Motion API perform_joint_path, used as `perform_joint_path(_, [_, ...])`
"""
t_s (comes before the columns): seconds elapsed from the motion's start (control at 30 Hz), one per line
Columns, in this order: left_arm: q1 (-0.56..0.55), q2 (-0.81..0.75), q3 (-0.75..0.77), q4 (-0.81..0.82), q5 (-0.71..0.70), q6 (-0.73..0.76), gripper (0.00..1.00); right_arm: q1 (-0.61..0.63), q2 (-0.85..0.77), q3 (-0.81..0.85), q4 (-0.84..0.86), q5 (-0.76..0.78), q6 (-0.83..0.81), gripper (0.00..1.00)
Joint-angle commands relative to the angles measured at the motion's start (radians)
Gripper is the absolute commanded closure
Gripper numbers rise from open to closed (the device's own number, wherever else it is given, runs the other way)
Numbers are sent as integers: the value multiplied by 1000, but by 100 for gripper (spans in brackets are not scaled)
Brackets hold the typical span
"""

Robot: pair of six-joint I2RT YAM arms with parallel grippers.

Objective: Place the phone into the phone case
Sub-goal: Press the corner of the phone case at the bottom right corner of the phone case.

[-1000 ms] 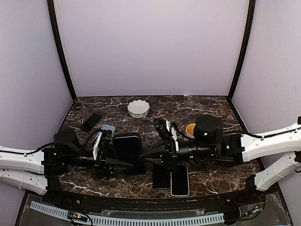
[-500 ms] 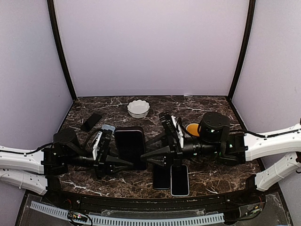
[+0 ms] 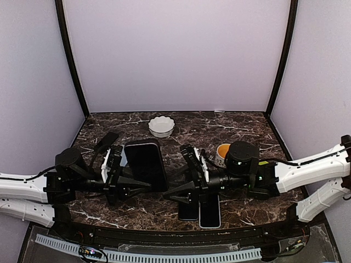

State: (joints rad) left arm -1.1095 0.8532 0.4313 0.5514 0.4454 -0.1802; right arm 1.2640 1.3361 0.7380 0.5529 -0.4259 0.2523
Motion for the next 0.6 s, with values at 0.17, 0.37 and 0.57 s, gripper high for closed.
perform_joint_path(0.17, [-1, -10, 43, 50, -3, 5, 100, 0, 46, 38, 90, 6, 28, 100])
perform_joint_path(0.37, [-1, -25, 42, 36, -17, 20, 100, 0, -3, 15, 51, 81, 16, 100])
perform_joint_path(0.57, [-1, -31, 40, 32, -20, 25, 100, 1, -38, -12, 12, 123, 13, 55])
